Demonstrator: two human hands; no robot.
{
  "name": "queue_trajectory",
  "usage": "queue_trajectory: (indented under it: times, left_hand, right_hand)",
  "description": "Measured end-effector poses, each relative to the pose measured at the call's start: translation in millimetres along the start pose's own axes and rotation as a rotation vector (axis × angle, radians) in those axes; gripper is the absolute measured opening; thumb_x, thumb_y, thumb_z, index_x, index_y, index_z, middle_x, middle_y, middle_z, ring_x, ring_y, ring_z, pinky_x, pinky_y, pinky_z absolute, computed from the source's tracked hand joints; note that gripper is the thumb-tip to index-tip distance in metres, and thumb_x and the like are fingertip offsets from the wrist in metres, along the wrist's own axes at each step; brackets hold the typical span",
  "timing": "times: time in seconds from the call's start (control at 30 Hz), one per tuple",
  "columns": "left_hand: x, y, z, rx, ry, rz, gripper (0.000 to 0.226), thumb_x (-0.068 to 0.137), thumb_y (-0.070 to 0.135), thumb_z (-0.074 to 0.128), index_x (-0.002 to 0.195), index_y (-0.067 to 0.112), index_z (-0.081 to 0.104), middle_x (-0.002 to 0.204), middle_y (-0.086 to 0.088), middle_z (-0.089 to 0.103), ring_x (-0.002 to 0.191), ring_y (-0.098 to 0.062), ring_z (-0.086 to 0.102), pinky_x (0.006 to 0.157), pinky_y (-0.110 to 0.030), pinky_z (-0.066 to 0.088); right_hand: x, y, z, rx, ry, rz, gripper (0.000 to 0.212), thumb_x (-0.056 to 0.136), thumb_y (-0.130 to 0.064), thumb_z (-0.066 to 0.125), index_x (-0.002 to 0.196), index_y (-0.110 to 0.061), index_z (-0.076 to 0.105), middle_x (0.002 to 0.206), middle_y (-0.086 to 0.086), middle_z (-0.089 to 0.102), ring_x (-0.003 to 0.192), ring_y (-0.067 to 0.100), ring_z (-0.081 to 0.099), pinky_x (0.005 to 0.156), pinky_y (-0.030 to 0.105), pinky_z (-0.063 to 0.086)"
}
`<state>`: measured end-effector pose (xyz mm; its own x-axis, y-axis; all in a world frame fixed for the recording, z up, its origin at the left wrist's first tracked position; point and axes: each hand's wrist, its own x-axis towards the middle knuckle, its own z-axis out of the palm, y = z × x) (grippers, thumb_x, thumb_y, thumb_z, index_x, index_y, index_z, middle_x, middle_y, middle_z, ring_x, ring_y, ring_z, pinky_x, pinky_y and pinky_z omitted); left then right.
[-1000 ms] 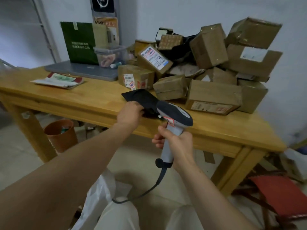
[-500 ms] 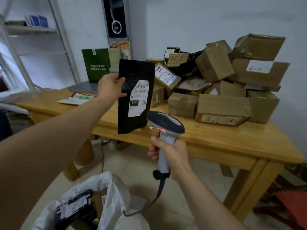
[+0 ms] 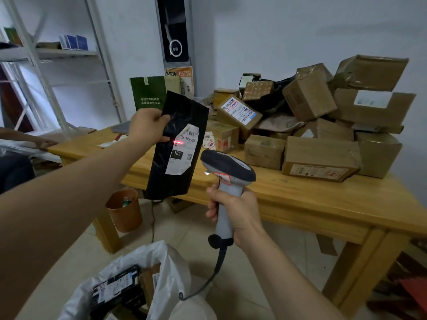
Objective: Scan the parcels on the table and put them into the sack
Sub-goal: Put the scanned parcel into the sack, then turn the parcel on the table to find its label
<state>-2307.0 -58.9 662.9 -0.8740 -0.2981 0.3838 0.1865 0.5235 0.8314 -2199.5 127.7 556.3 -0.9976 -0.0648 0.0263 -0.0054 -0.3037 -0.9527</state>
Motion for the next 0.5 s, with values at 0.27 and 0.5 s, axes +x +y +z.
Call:
queue_trajectory:
  times: [0.27, 0.5]
  left_hand:
    - [-24.5, -7.4, 11.9, 0.092, -0.248, -0.348, 0.015, 0.078, -0.005, 0.071, 0.090, 0.003, 0.065, 0.091, -0.012, 0.065, 0.079, -0.021, 0.066, 0.060, -0.025, 0.057]
    - [-32.3, -27.6, 44.5, 0.061, -0.357, -0.486, 0.026, 0.092, 0.005, 0.058, 0.118, 0.006, 0.053, 0.114, -0.013, 0.057, 0.093, -0.026, 0.063, 0.068, -0.032, 0.060]
  right_hand:
    - [-0.7, 8.3, 2.6, 0.011, 0.034, 0.024, 0.006, 0.085, -0.005, 0.067, 0.082, -0.005, 0.062, 0.053, 0.005, 0.058, 0.042, 0.016, 0.054, 0.048, 0.026, 0.046]
    - [-2.2, 21.8, -13.5, 0.019, 0.104, 0.108, 0.009, 0.085, -0.003, 0.066, 0.079, -0.007, 0.061, 0.052, 0.005, 0.057, 0.041, 0.016, 0.053, 0.046, 0.025, 0.043]
